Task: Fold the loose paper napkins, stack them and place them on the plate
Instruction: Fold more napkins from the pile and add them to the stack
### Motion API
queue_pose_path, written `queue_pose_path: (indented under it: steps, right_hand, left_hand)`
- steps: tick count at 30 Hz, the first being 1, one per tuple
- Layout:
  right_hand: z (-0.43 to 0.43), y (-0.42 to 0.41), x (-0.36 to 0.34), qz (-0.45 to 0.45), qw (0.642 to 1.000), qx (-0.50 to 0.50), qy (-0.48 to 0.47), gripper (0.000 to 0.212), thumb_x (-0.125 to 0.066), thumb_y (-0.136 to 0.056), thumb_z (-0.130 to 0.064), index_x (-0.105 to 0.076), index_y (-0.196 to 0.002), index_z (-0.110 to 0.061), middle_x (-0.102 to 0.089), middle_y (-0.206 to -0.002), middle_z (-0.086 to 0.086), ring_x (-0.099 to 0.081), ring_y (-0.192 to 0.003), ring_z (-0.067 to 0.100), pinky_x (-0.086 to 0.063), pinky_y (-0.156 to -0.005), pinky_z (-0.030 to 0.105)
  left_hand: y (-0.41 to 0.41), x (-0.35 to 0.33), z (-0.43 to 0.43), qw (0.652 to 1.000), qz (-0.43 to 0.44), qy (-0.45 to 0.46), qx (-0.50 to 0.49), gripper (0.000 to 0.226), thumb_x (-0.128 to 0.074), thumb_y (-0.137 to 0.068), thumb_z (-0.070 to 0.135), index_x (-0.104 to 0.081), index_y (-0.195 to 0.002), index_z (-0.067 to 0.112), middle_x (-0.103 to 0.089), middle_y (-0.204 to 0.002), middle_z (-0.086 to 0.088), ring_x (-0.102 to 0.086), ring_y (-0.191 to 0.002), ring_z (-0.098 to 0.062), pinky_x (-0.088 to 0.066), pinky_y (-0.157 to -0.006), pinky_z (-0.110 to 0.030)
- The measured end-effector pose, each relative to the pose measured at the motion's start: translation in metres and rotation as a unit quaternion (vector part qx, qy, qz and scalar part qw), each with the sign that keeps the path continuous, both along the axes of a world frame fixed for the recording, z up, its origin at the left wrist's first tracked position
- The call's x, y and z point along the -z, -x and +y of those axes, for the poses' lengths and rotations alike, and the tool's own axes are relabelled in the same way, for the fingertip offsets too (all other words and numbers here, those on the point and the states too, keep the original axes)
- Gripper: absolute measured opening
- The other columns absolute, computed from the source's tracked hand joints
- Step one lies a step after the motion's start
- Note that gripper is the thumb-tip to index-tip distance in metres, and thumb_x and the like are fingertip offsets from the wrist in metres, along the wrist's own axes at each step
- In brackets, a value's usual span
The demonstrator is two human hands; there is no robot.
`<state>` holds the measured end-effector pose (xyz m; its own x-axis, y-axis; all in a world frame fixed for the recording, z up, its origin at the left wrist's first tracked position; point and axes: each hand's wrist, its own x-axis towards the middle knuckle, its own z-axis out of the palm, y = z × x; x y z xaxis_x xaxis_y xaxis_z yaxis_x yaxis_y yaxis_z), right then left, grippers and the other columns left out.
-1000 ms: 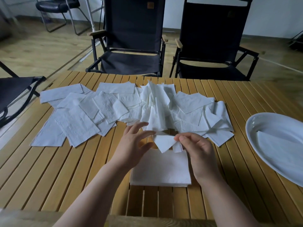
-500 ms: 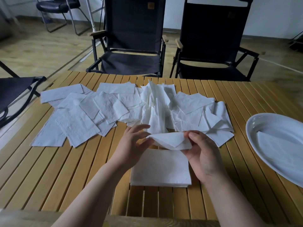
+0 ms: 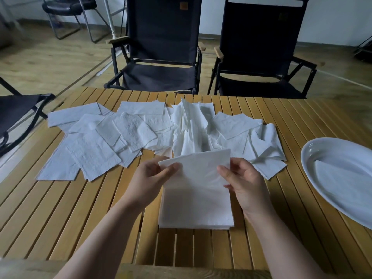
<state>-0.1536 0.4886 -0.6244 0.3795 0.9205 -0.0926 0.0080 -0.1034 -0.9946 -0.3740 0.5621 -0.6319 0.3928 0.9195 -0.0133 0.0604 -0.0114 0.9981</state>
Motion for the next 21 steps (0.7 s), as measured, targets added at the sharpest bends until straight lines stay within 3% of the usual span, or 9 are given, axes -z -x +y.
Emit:
queue_pose_path:
  steps: [5, 10, 13, 15, 17, 21]
  right_hand:
    - [-0.002, -0.004, -0.001, -0.079, 0.996, 0.027, -0.016, 0.025, -0.068, -0.079, -0.051, -0.071, -0.083, -0.026, -0.068, -0.078, 0.011, -0.065, -0.074, 0.027, -0.055, -0.071, 0.045]
    - [-0.002, -0.011, -0.004, -0.087, 0.996, 0.01, 0.002, 0.016, -0.072, -0.085, -0.041, -0.073, -0.08, -0.026, -0.07, -0.083, 0.018, -0.067, -0.086, 0.041, -0.055, -0.08, 0.056]
    - [-0.004, -0.017, -0.003, -0.119, 0.992, -0.028, 0.037, 0.016, -0.072, -0.09, -0.03, -0.071, -0.078, -0.02, -0.072, -0.077, 0.012, -0.07, -0.078, 0.035, -0.057, -0.07, 0.049]
    - [-0.006, -0.02, -0.001, -0.181, 0.98, -0.061, 0.061, 0.019, -0.07, -0.091, -0.027, -0.067, -0.075, -0.016, -0.07, -0.065, 0.003, -0.067, -0.058, 0.02, -0.052, -0.056, 0.033]
    - [-0.008, -0.02, -0.002, -0.221, 0.968, -0.082, 0.081, 0.022, -0.069, -0.092, -0.026, -0.065, -0.073, -0.015, -0.067, -0.057, 0.0, -0.058, -0.045, 0.014, -0.046, -0.053, 0.023]
    - [-0.01, -0.022, -0.006, -0.231, 0.96, -0.109, 0.112, 0.025, -0.071, -0.091, -0.026, -0.063, -0.07, -0.014, -0.065, -0.053, -0.001, -0.059, -0.047, 0.009, -0.046, -0.053, 0.024]
  left_hand:
    - [-0.001, -0.005, -0.003, 1.0, -0.014, -0.001, -0.018, 0.025, -0.059, -0.094, 0.023, -0.075, -0.1, 0.004, -0.075, -0.09, -0.008, -0.071, -0.079, -0.017, -0.053, -0.066, -0.021]
    - [0.001, -0.008, -0.003, 0.999, -0.023, 0.027, -0.019, 0.023, -0.057, -0.097, 0.017, -0.075, -0.104, 0.007, -0.072, -0.076, 0.004, -0.06, -0.062, -0.004, -0.044, -0.055, -0.014]
    - [0.005, -0.006, -0.001, 0.998, 0.034, 0.046, -0.013, 0.022, -0.06, -0.096, 0.028, -0.079, -0.099, 0.018, -0.07, -0.074, 0.001, -0.047, -0.059, -0.015, -0.035, -0.052, -0.021]
    - [0.009, -0.006, 0.0, 0.995, 0.081, 0.063, -0.003, 0.022, -0.062, -0.094, 0.034, -0.079, -0.097, 0.021, -0.072, -0.077, -0.002, -0.043, -0.06, -0.023, -0.034, -0.051, -0.026]
    - [0.012, -0.008, 0.0, 0.989, 0.127, 0.069, 0.011, 0.021, -0.064, -0.094, 0.035, -0.08, -0.093, 0.021, -0.069, -0.068, 0.0, -0.042, -0.056, -0.019, -0.034, -0.05, -0.025]
    - [0.016, -0.011, -0.002, 0.975, 0.211, 0.063, 0.036, 0.026, -0.065, -0.093, 0.036, -0.075, -0.071, 0.026, -0.061, -0.054, 0.003, -0.045, -0.047, -0.007, -0.035, -0.047, -0.019]
